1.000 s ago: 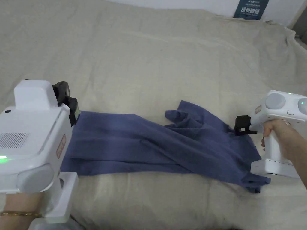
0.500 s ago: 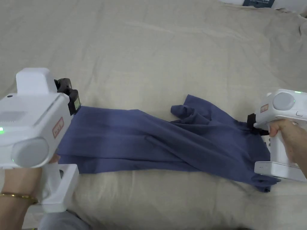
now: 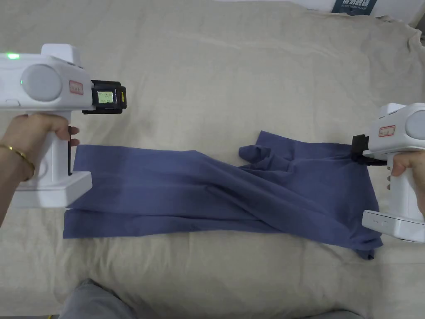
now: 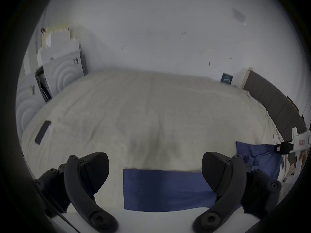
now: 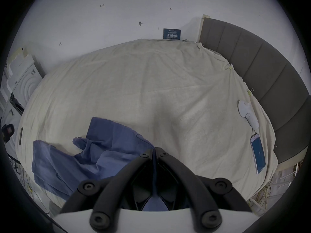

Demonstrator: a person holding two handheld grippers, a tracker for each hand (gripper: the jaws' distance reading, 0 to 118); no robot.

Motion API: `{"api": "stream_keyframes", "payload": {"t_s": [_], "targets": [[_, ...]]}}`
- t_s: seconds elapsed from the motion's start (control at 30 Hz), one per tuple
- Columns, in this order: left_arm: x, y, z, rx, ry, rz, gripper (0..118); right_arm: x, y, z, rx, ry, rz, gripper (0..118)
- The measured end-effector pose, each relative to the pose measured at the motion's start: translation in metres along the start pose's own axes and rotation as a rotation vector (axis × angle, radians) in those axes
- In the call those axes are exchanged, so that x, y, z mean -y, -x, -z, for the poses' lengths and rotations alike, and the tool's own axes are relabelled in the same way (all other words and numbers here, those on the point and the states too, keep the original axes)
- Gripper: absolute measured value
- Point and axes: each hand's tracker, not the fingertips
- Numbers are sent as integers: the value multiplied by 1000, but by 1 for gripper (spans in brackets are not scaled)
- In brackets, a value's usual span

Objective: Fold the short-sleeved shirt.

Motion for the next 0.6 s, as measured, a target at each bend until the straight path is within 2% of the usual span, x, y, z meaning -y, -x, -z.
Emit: {"api": "stream_keyframes", "payload": {"t_s": [0.07, 0.23, 0.37, 0.47, 0.6], "targets": [[-6, 10, 22, -29, 96, -22, 114, 0, 1, 1, 5, -2, -7, 1], [1, 26, 68, -150, 284, 36, 114, 0, 4, 10, 0, -3, 3, 1], [13, 41, 94, -173, 353, 23, 110, 0, 6, 18, 7, 5, -6, 1], [25, 48, 107, -174, 380, -34, 102, 0, 5, 22, 3, 10, 3, 1], [38, 47, 120, -165, 422, -24, 74, 0, 6, 30, 11, 19, -4, 1]]}}
